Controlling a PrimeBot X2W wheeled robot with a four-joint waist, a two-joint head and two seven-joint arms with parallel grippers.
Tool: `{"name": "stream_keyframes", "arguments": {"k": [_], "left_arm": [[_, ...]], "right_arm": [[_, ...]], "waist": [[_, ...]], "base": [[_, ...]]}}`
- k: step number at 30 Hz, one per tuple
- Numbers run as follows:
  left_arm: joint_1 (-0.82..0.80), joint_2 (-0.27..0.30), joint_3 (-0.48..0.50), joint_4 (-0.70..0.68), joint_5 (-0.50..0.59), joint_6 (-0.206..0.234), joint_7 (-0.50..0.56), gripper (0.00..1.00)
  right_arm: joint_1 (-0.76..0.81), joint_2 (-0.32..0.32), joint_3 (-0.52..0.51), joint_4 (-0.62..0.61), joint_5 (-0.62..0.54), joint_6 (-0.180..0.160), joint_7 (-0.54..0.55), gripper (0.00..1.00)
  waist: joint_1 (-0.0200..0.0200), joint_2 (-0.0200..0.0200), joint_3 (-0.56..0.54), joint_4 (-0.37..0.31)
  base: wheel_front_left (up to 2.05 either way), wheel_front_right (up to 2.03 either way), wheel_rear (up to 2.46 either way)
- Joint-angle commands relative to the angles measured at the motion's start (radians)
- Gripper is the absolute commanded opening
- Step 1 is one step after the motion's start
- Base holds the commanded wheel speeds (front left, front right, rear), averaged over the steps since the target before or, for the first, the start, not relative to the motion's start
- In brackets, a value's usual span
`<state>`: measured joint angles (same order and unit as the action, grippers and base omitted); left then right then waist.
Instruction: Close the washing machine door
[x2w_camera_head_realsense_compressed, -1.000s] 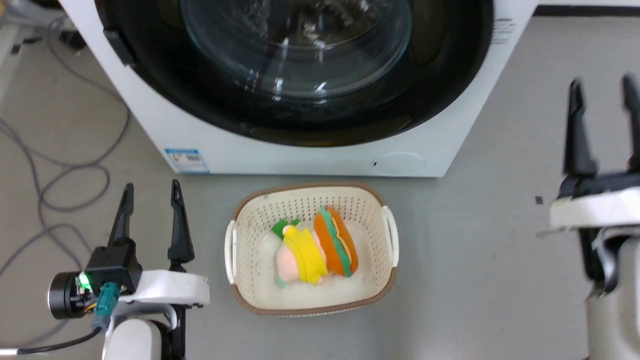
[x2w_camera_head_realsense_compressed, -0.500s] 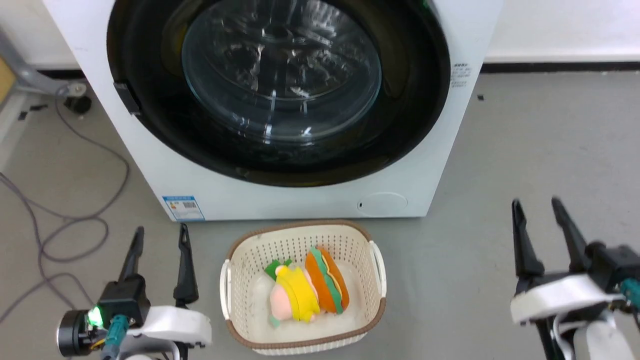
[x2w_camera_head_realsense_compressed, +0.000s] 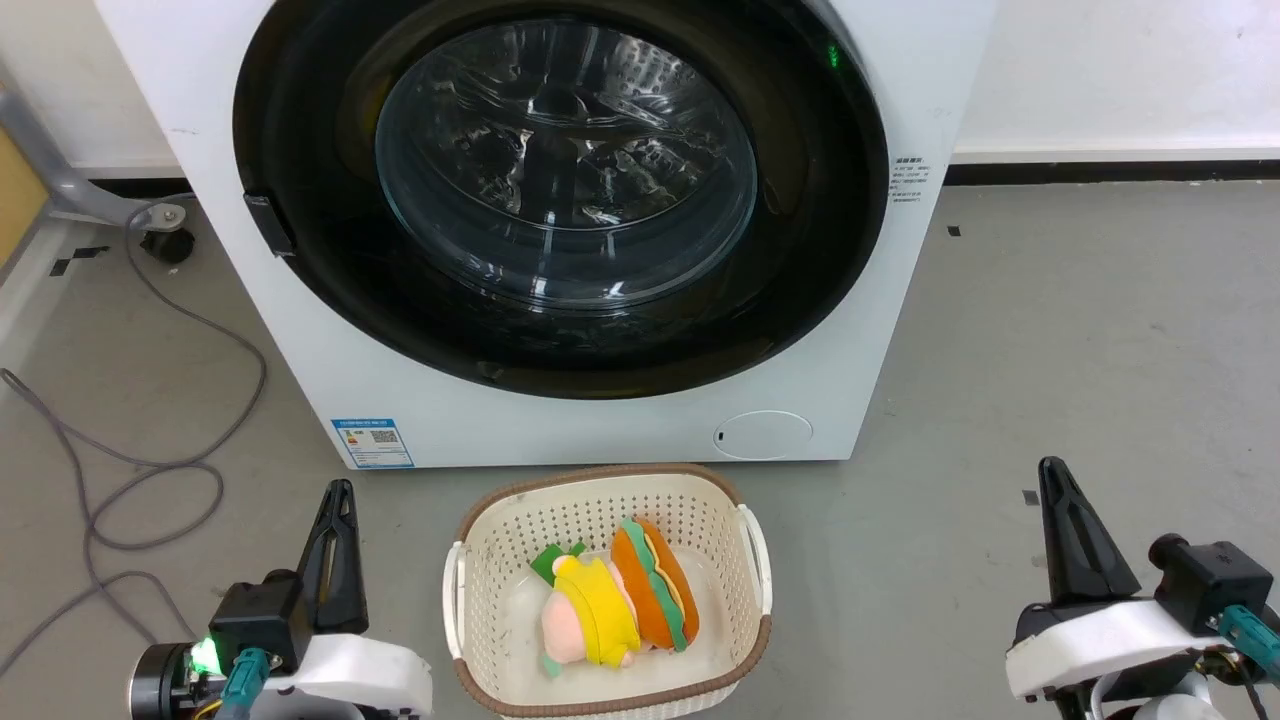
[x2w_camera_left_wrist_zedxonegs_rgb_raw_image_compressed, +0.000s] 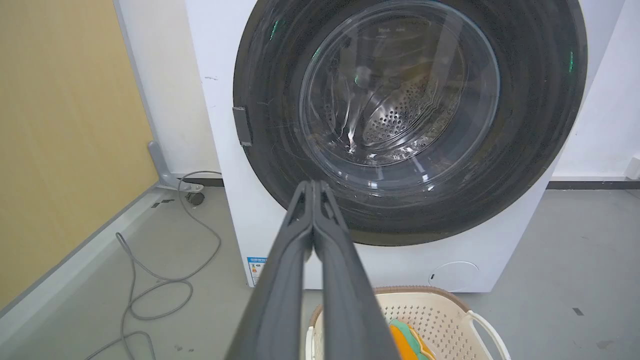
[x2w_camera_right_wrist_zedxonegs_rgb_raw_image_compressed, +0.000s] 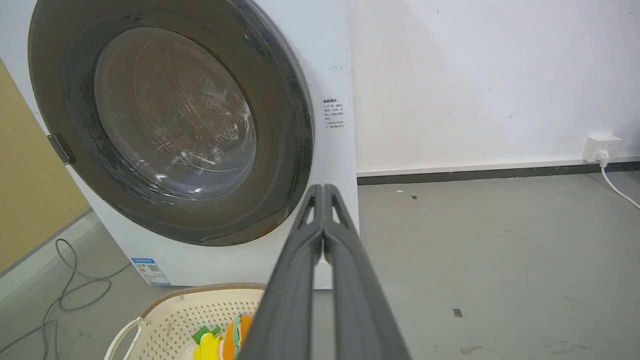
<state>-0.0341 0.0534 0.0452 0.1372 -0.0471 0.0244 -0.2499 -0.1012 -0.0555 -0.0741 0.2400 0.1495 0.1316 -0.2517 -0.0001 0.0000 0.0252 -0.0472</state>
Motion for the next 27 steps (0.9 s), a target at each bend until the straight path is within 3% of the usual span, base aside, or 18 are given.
{"name": "stream_keyframes", "arguments": {"k": [1,27], "left_arm": [[0.001,0.000,-0.002,-0.005,0.002,-0.001,0.005,0.00],[0.009,-0.001,-0.011,-0.034,0.012,-0.006,0.058,0.00]], "right_arm": [[0.004,0.000,0.002,-0.009,-0.005,0.000,0.006,0.00],[0.025,0.001,0.018,-0.059,-0.036,0.000,0.059,0.00]], "waist": [[0.0001,0.0000,0.000,0.001],[0.0001,0.0000,-0.006,0.011]], "base": [[0.00,0.00,0.00],[0.00,0.00,0.00]]}}
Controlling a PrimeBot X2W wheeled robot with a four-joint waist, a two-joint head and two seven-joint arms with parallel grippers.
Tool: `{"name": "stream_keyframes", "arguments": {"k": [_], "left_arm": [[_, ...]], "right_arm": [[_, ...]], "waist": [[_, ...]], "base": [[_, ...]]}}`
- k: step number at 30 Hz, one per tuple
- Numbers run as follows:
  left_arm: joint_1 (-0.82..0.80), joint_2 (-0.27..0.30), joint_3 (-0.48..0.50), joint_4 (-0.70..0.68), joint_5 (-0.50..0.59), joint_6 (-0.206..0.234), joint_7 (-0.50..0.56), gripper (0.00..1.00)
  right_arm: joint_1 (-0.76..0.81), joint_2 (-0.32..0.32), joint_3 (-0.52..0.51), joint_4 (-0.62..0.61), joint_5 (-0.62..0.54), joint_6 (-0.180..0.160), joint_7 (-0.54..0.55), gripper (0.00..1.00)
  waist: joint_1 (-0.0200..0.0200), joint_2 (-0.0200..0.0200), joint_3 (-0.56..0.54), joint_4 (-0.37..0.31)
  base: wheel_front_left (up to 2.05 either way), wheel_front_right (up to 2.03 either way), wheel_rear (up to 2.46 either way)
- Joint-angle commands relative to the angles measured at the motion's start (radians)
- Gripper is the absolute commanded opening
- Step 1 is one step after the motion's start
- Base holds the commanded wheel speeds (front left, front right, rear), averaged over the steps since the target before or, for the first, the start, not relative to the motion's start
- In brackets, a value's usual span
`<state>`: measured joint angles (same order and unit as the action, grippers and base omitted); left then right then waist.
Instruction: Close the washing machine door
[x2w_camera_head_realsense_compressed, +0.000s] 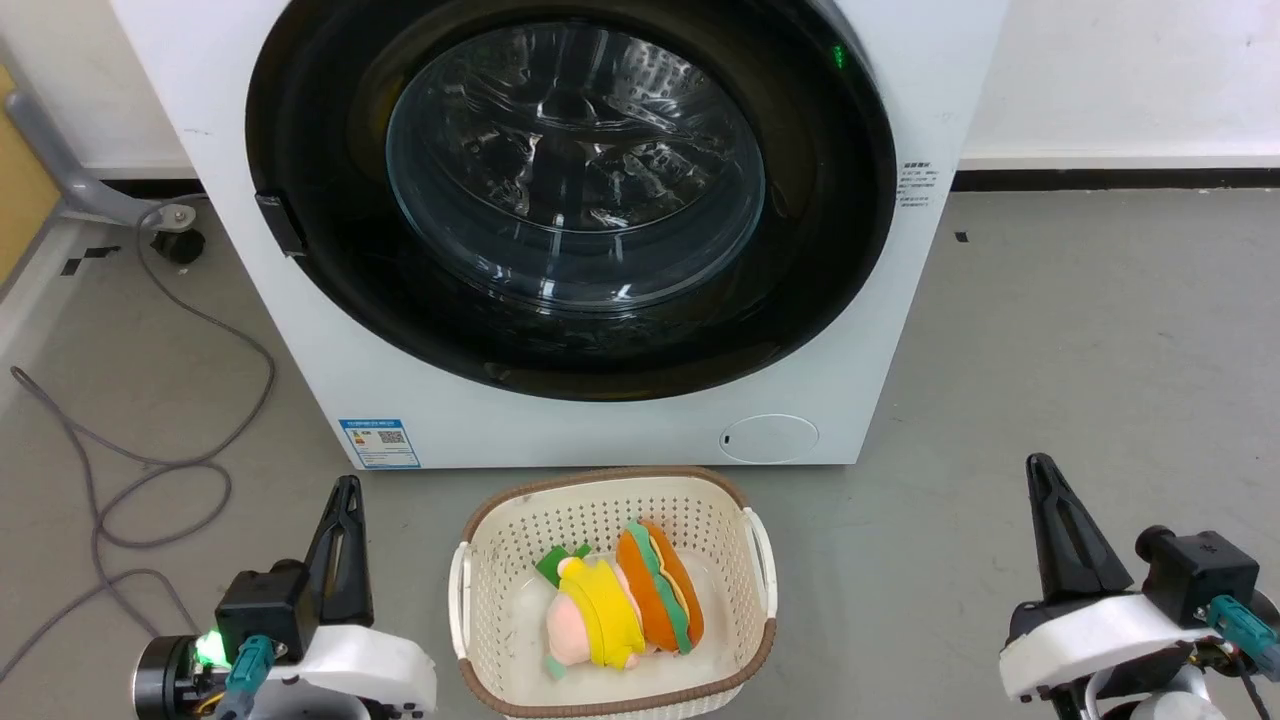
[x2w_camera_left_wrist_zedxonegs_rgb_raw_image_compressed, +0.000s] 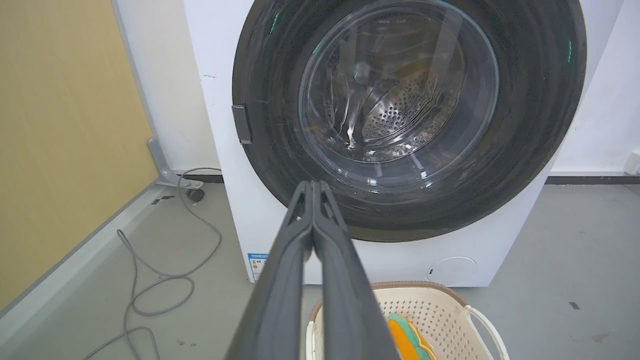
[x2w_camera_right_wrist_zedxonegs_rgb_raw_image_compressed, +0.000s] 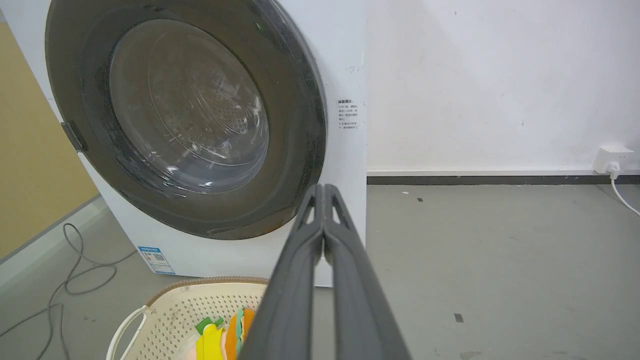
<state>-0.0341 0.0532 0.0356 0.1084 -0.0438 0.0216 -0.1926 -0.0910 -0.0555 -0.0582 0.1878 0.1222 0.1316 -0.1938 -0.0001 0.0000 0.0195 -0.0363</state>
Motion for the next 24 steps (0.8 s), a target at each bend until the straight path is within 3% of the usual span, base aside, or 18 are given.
{"name": "stream_keyframes", "arguments": {"k": [1,24], "left_arm": [[0.009,0.000,-0.002,-0.006,0.009,-0.003,0.003,0.00],[0.015,-0.001,-0.010,-0.031,0.018,-0.008,0.050,0.00]], "right_arm": [[0.016,0.001,0.003,-0.009,-0.010,0.000,0.004,0.00],[0.035,0.002,0.016,-0.053,-0.038,0.000,0.051,0.00]], "waist": [[0.0001,0.0000,0.000,0.000],[0.0001,0.0000,-0.005,0.009]], "base": [[0.00,0.00,0.00],[0.00,0.00,0.00]]}}
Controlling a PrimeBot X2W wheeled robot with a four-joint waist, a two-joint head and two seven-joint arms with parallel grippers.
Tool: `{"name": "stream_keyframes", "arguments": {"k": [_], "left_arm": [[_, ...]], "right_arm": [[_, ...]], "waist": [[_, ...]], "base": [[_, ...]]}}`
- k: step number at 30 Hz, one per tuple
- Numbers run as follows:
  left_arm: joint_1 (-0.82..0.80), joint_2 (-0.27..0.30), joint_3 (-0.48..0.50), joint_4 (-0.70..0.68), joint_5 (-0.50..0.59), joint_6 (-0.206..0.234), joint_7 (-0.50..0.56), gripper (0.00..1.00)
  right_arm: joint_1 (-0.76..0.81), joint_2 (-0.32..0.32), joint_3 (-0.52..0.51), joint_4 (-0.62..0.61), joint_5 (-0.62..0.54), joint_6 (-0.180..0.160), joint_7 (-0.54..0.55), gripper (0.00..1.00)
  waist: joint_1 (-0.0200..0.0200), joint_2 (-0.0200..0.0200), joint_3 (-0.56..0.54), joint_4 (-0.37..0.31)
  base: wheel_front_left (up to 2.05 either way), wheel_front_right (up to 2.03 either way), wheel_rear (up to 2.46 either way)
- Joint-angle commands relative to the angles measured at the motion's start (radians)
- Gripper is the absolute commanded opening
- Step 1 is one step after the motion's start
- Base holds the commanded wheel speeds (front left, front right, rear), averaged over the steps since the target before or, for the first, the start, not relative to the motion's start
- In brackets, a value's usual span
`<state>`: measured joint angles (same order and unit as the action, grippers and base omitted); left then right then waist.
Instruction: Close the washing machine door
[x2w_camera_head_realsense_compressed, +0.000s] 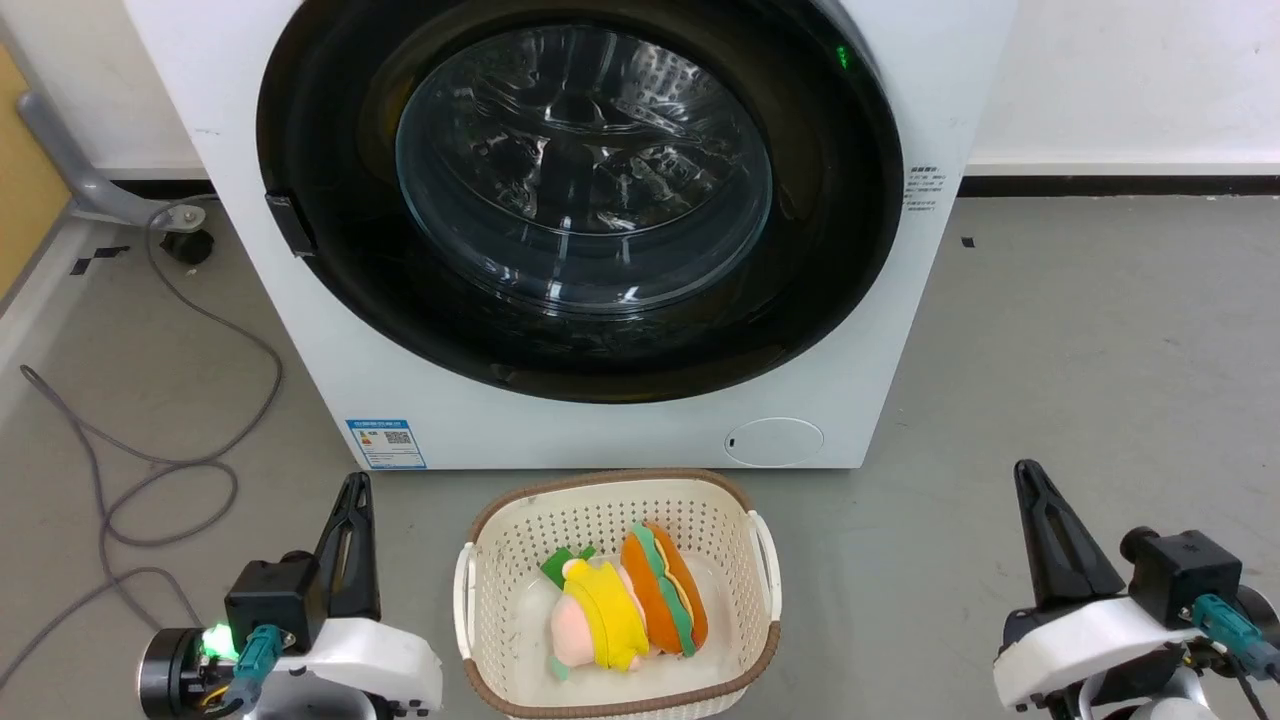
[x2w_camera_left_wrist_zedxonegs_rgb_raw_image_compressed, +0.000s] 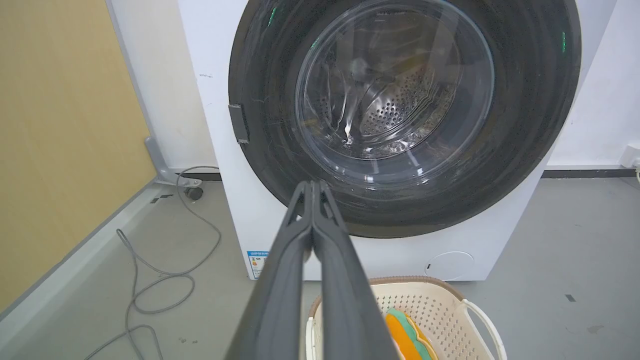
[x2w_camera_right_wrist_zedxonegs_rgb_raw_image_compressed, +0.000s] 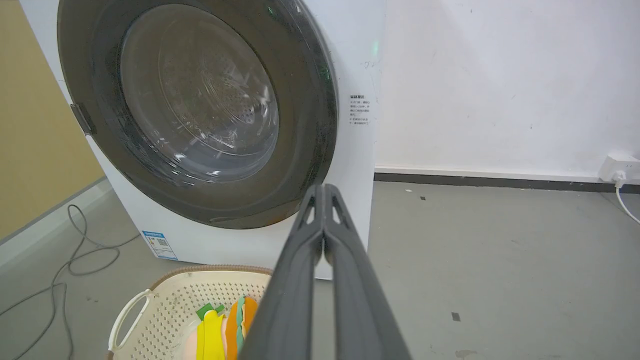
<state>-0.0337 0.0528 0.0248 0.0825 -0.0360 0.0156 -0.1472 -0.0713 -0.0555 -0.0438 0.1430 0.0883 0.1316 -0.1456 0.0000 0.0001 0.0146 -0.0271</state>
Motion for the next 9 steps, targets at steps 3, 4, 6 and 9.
{"name": "stream_keyframes", "arguments": {"k": [3,4,6,9], "left_arm": [[0.016,-0.001,-0.001,-0.009,0.011,-0.003,0.011,0.00],[0.016,-0.001,-0.001,-0.010,0.011,-0.003,0.013,0.00],[0.016,-0.001,-0.002,-0.012,0.012,-0.003,0.017,0.00],[0.017,-0.001,-0.003,-0.016,0.013,-0.004,0.023,0.00]], "right_arm": [[0.017,0.002,0.004,-0.014,-0.008,0.000,0.009,0.00],[0.018,0.003,0.004,-0.016,-0.009,0.000,0.011,0.00],[0.020,0.003,0.006,-0.020,-0.011,0.000,0.015,0.00],[0.022,0.003,0.007,-0.026,-0.015,0.000,0.021,0.00]], "waist": [[0.0000,-0.0001,-0.001,0.001],[0.0000,-0.0001,-0.001,0.002],[0.0000,-0.0001,-0.001,0.002],[0.0000,-0.0001,-0.002,0.003]], "base": [[0.00,0.00,0.00],[0.00,0.00,0.00],[0.00,0.00,0.00],[0.00,0.00,0.00]]}}
